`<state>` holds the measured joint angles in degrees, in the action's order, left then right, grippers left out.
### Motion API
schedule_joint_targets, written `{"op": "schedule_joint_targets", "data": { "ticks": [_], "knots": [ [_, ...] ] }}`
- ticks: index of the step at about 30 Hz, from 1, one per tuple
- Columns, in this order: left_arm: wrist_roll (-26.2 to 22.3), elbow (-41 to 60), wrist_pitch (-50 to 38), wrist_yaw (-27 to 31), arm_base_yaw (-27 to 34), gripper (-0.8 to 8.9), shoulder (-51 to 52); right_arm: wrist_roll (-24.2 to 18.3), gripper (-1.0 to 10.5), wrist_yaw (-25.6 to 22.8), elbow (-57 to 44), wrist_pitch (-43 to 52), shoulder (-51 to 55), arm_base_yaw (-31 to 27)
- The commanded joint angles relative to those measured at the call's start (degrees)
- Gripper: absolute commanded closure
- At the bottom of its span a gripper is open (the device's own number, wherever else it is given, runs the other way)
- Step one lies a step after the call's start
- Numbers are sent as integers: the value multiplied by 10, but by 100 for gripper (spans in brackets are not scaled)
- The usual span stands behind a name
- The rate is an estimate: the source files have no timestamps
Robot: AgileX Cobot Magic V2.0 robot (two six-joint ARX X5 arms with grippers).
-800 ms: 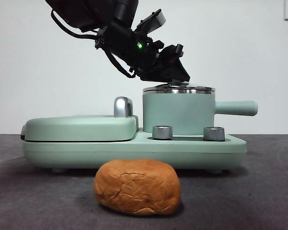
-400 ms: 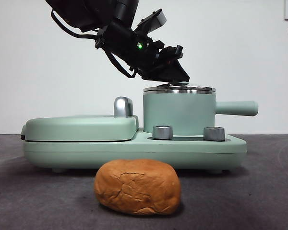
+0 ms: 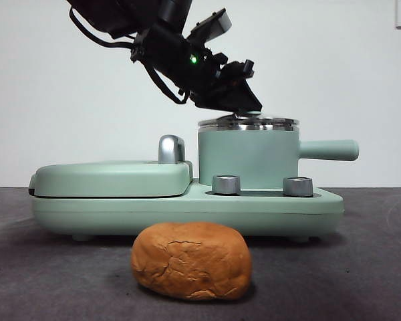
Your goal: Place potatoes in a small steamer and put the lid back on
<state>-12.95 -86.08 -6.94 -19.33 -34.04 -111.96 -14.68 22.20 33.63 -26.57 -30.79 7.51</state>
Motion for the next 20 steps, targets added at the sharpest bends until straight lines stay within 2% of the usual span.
{"op": "schedule_joint_targets", "data": {
  "ticks": [1, 9, 15, 20],
  "knots": [
    [-3, -15, -7, 4, 0, 798, 27, 8, 714, -1, 10, 3, -2, 2],
    [33, -15, 23, -11, 3, 798, 60, 8, 714, -1, 10, 2, -2, 2],
    [68, -15, 49, -68, 17, 798, 92, 8, 714, 0, 10, 1, -2, 2],
    [70, -8, 83, -80, 36, 798, 125, 7, 714, 3, 10, -5, -2, 2]
  ]
}}
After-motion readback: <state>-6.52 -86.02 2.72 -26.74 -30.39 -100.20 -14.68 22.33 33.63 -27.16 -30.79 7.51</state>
